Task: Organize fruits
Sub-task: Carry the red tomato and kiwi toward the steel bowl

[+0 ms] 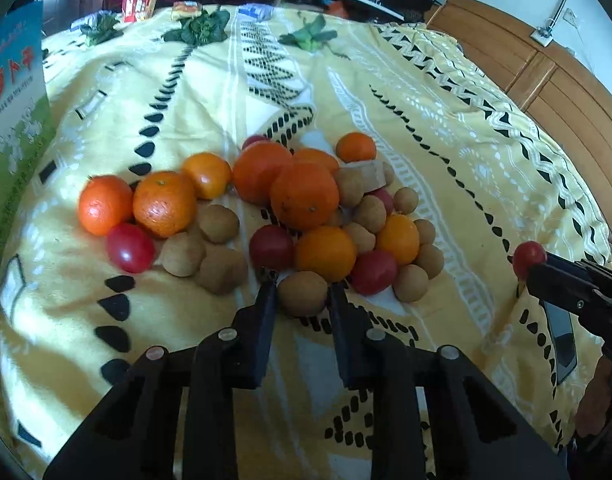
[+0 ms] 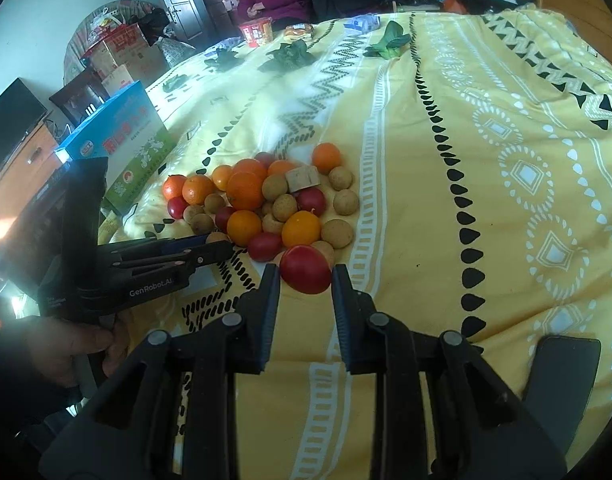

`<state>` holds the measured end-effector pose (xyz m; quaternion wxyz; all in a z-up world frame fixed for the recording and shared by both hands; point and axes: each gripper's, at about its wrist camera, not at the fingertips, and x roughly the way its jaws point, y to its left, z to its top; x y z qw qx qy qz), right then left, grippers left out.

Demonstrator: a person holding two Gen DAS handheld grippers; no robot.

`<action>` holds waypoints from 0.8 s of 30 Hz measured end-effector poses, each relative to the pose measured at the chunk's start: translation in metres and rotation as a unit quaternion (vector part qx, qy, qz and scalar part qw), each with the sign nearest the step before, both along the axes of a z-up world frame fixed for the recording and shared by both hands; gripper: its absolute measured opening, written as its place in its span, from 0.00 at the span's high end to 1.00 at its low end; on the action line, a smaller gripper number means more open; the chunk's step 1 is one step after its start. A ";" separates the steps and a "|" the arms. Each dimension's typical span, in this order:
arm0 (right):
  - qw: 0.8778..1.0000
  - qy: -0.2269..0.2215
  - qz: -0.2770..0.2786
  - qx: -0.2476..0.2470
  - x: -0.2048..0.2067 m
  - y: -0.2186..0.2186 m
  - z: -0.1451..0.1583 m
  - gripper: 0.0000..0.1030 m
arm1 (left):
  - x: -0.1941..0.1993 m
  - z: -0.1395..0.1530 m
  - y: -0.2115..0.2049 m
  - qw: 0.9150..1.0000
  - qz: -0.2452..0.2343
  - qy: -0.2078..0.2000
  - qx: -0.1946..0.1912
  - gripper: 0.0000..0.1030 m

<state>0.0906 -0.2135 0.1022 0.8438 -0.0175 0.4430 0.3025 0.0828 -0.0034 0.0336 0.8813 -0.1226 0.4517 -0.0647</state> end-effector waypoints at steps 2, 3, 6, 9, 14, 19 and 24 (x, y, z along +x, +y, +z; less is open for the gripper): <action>1.000 -0.006 0.002 0.001 -0.003 0.002 0.006 0.74 | -0.010 0.017 0.003 1.000 0.002 -0.020 0.004 0.74; 1.000 -0.010 0.003 0.002 -0.005 0.003 0.010 0.74 | -0.018 0.029 0.005 0.999 0.005 -0.034 0.008 0.74; 1.000 -0.025 0.010 0.006 -0.011 0.012 0.025 0.74 | -0.036 0.060 0.019 0.998 0.023 -0.063 0.015 0.74; 0.999 -0.040 0.029 0.009 -0.019 0.029 0.043 0.74 | -0.060 0.094 0.048 0.994 0.058 -0.089 0.015 0.74; 0.994 -0.069 0.076 0.025 -0.041 0.075 0.081 0.74 | -0.115 0.150 0.115 0.982 0.134 -0.133 0.026 0.74; 0.986 -0.092 0.135 0.046 -0.071 0.136 0.119 0.74 | -0.197 0.201 0.202 0.956 0.232 -0.178 0.034 0.74; 0.971 -0.105 0.203 0.069 -0.106 0.207 0.151 0.74 | -0.278 0.227 0.289 0.926 0.321 -0.190 0.058 0.74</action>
